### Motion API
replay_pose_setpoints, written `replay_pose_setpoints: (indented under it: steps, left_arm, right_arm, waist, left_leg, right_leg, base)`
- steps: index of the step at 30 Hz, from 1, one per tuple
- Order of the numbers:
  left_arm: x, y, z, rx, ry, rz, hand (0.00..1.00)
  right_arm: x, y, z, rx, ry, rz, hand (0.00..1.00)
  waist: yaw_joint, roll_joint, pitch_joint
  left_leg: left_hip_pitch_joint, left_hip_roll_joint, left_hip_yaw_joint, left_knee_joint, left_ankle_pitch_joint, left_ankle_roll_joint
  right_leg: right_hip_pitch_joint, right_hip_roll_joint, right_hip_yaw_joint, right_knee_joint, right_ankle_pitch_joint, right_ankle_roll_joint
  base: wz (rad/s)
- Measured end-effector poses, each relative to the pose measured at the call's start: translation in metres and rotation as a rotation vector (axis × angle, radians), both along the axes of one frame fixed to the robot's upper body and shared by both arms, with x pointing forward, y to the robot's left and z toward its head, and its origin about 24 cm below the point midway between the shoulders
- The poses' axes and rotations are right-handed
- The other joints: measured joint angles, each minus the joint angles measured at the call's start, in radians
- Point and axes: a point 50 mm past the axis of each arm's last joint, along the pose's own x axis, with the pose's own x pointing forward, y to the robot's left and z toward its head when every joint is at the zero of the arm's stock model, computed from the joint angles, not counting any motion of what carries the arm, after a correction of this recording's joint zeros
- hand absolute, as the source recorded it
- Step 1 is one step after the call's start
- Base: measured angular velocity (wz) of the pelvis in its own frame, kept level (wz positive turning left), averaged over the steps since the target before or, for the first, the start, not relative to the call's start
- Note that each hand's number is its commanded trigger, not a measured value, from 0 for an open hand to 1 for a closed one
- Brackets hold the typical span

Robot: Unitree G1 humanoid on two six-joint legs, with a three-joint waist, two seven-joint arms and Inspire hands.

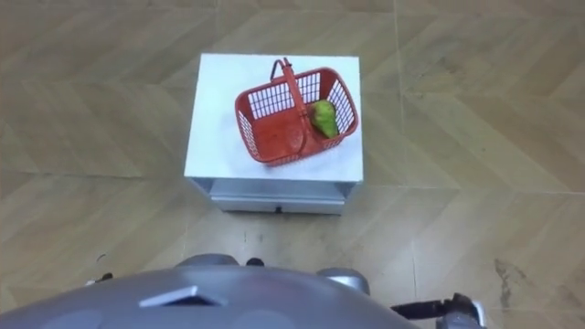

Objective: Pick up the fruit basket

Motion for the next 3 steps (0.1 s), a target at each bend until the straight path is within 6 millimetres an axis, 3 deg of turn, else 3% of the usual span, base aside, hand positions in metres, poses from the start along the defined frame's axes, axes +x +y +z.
replay_pose_setpoints:
  steps: [3]
  left_arm:
    - [0.0012, -0.0027, -0.0011, -0.013, 0.012, -0.011, 0.00]
  right_arm:
    - [-0.0022, 0.0053, -0.0017, 0.042, 0.061, 0.098, 0.00]
  waist:
    - [0.000, -0.002, -0.0004]
  left_leg:
    - [-0.003, -0.003, -0.001, 0.006, 0.001, 0.002]
  right_leg:
    - [0.001, 0.000, -0.003, 0.003, -0.008, -0.001]
  base:
    - [0.04]
